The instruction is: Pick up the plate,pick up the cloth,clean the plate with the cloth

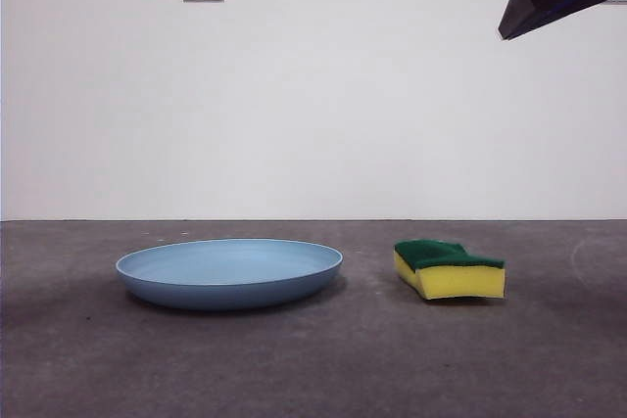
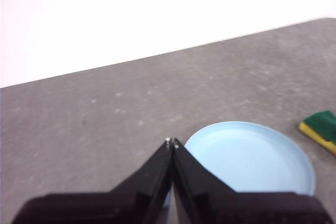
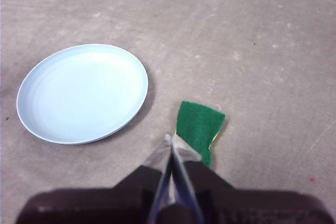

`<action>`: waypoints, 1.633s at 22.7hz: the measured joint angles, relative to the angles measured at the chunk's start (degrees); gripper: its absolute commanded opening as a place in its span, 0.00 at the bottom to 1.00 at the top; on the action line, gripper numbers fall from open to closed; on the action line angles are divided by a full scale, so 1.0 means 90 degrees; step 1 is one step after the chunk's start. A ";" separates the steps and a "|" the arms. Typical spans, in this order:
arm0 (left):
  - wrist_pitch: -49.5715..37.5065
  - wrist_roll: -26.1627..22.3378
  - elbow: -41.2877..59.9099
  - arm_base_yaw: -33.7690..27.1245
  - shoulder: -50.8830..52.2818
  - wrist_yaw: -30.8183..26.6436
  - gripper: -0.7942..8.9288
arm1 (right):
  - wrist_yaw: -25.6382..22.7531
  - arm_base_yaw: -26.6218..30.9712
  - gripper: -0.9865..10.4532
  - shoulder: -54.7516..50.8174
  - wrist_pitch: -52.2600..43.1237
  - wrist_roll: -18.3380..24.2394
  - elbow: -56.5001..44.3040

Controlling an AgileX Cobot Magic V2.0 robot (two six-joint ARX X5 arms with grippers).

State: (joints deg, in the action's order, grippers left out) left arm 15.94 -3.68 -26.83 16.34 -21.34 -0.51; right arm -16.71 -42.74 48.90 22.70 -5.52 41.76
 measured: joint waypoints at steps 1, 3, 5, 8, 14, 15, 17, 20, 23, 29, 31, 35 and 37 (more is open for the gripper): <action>-0.0141 -0.0019 0.0406 -0.0187 0.0311 0.0126 0.08 | 0.0000 0.0000 0.09 0.0000 0.0000 0.0000 0.0000; -0.0262 -0.0024 0.1115 -0.0469 0.0937 0.0248 0.08 | 0.0000 0.0000 0.09 -0.0002 0.0000 0.0000 0.0000; -0.0391 -0.0024 0.1649 -0.0617 0.1515 0.0250 0.08 | 0.0000 0.0000 0.09 -0.0002 0.0000 0.0000 0.0000; -0.0447 -0.0027 0.2263 -0.0777 0.2229 0.0248 0.08 | 0.0000 0.0000 0.09 -0.0002 0.0000 0.0000 0.0000; -0.0537 -0.0029 0.2841 -0.1027 0.2334 0.0248 0.08 | 0.0002 0.0000 0.09 -0.0007 0.0000 0.0000 0.0000; -0.0544 -0.0029 0.2846 -0.1054 0.2341 0.0243 0.08 | 0.0000 0.0000 0.09 -0.0010 0.0000 0.0002 0.0000; -0.0546 -0.0029 0.2846 -0.1059 0.2341 0.0243 0.08 | 0.0000 0.0000 0.09 -0.0015 0.0000 0.0000 0.0000; -0.0549 -0.0029 0.2849 -0.1059 0.2341 0.0240 0.08 | 0.0002 0.0000 0.09 -0.0015 0.0000 0.0000 0.0000; -0.0549 -0.0029 0.2849 -0.1059 0.2341 0.0240 0.08 | 0.0002 0.0000 0.09 -0.0015 0.0000 0.0000 0.0000; -0.0549 -0.0029 0.2849 -0.1059 0.2341 0.0240 0.08 | 0.0000 0.0000 0.09 -0.0015 0.0002 0.0029 0.0000; -0.0549 -0.0029 0.2849 -0.1059 0.2341 0.0240 0.08 | 0.0000 0.0000 0.09 -0.0034 0.0015 0.0109 0.0000; -0.0549 -0.0029 0.2849 -0.1059 0.2341 0.0240 0.08 | 0.0056 0.0678 0.09 -0.0770 0.0138 0.0376 0.0000; -0.0549 -0.0029 0.2849 -0.1059 0.2341 0.0240 0.08 | 0.0857 0.1591 0.09 -0.1321 0.0073 0.0391 -0.0192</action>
State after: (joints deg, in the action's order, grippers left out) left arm 11.00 -3.95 -1.19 6.81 -0.27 1.65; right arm -8.99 -28.42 37.01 23.35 -2.00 40.03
